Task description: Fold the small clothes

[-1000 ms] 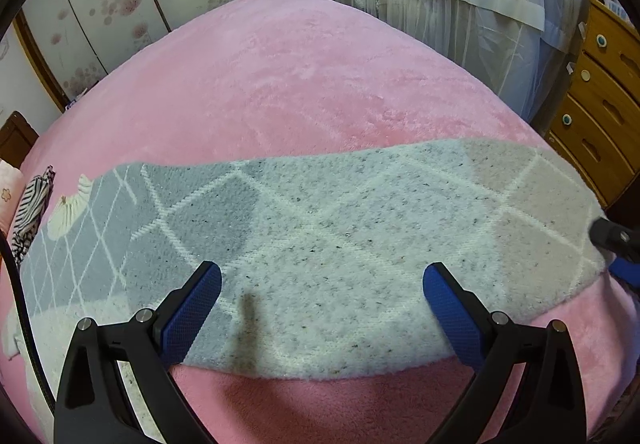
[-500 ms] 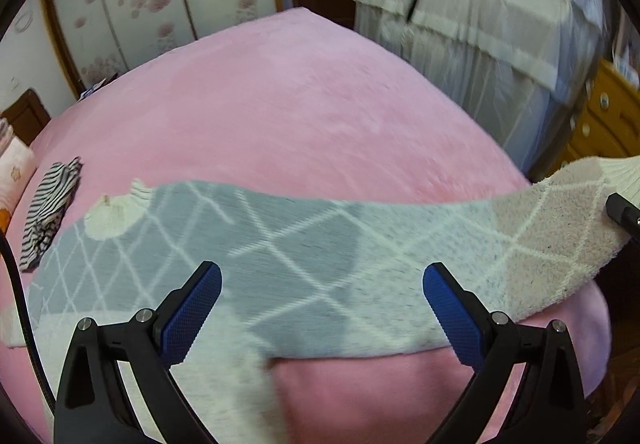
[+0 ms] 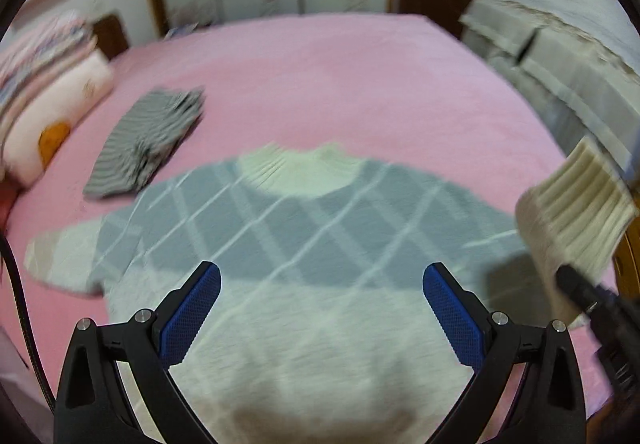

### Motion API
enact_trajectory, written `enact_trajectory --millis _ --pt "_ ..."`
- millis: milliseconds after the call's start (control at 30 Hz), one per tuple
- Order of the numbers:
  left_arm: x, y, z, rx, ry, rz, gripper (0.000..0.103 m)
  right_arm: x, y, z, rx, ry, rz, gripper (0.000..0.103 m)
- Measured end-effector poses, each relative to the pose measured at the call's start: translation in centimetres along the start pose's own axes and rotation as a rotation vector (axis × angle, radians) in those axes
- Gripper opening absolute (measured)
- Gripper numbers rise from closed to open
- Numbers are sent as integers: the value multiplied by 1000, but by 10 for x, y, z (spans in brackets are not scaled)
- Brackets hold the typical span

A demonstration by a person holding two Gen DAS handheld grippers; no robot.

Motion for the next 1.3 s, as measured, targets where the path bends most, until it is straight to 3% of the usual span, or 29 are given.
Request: enact_trajectory --millis 167,300,433,500,567,667,933,1233,1300 --pt "36 -36 59 29 105 127 101 53 -57 45 -23 73 161 9" --pt "61 -52 73 66 115 177 99 84 -84 57 11 141 245 10" --pt "68 -61 66 143 121 189 99 95 -87 66 44 187 248 15" --pt "71 -61 62 205 129 187 99 95 -85 69 36 197 245 23" --pt "71 -61 59 252 136 188 99 96 -84 73 14 202 243 38" --pt "72 -61 56 309 151 188 99 102 -83 79 -12 217 232 45" --pt "76 -70 44 433 217 252 98 112 -56 78 -72 204 232 46" --pt "83 -91 33 527 384 316 75 130 -20 45 -46 87 235 46" --pt "82 -97 31 553 433 332 64 131 -16 39 -38 73 232 46"
Point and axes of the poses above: each gripper's, at about its wrist camera, not at the fingertips, and y roughly against the way its jaws point, z to its left, x to its underside, the point moved 1 cm from there along -y, roughly the way its jaws point, and after that the axes turned 11 degrees about -z, right-handed, at the moved point
